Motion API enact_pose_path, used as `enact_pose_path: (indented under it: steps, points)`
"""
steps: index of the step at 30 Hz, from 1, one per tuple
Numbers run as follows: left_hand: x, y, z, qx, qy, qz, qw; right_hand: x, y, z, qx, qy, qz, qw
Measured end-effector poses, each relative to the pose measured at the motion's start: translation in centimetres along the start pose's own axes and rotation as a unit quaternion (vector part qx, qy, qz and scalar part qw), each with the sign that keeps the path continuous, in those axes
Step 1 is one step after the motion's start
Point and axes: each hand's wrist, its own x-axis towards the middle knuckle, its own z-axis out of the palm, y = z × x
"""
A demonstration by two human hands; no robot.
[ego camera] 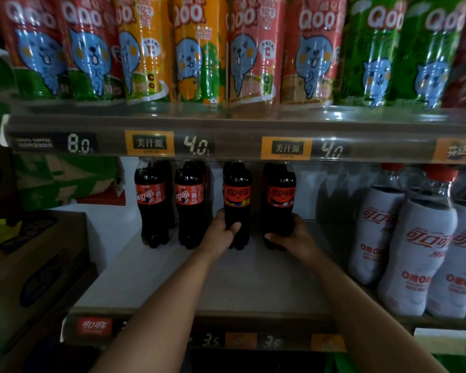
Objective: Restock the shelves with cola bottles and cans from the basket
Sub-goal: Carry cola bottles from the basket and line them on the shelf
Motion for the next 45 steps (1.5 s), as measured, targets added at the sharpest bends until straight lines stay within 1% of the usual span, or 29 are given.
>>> enact_pose_path:
  steps: [2,4,8,11,13,15,16,18,21,26,28,30,34,37,41,45]
  points:
    - [-0.6,0.1,-0.2,0.013,0.002,0.008,1.0,-0.2,-0.3,-0.3,0.011,-0.005,0.002,1.0]
    - [-1.2,0.2,-0.6,0.01,0.005,0.006,1.0,-0.3,-0.3,-0.8,0.026,-0.001,-0.013,1.0]
    - [-2.5,0.4,-1.5,0.053,0.042,0.003,0.998,-1.0,-0.6,-0.9,0.077,0.043,0.006,0.996]
    - [-4.2,0.7,-2.0,0.062,0.094,-0.001,0.994,-2.2,-1.0,-0.1,0.057,0.043,0.026,0.997]
    - [-5.6,0.9,-2.3,0.072,0.123,0.009,0.99,-2.8,-1.5,0.3,0.006,0.087,0.029,0.996]
    - [-7.2,0.9,-2.9,0.109,0.141,0.039,0.983,-3.8,-2.3,0.5,-0.072,0.143,0.022,0.987]
    - [-8.1,0.9,-3.3,0.127,0.145,0.052,0.98,-4.5,-2.8,0.6,-0.089,0.16,0.022,0.983]
    - [-10.2,0.9,-4.2,0.148,0.152,0.069,0.975,-6.6,-4.4,1.0,-0.094,0.172,0.026,0.98]
    - [-14.2,1.3,-5.5,0.134,0.165,0.072,0.974,-10.3,-7.0,2.0,-0.11,0.163,0.033,0.98]
    - [-22.2,1.8,-8.0,0.079,0.172,0.07,0.979,-19.0,-11.0,3.6,-0.099,0.118,0.069,0.986]
    - [-26.1,2.1,-9.0,0.019,0.158,0.06,0.985,-23.4,-12.0,4.4,-0.085,0.118,0.072,0.987]
    - [-30.5,2.5,-10.2,-0.011,0.135,0.049,0.99,-28.1,-13.2,5.3,-0.062,0.127,0.071,0.987]
    - [-39.2,3.0,-12.5,-0.037,0.103,0.025,0.994,-37.3,-15.5,7.2,-0.031,0.141,0.075,0.987]
    - [-45.6,3.8,-13.5,-0.061,0.09,0.001,0.994,-43.8,-17.7,8.0,-0.003,0.125,0.091,0.988]
    - [-53.6,5.6,-14.0,-0.097,0.089,-0.009,0.991,-51.9,-20.5,8.4,0.06,0.135,0.114,0.982]
    - [-60.7,7.3,-13.6,-0.103,0.088,-0.012,0.991,-59.3,-23.3,8.3,0.075,0.124,0.121,0.982]
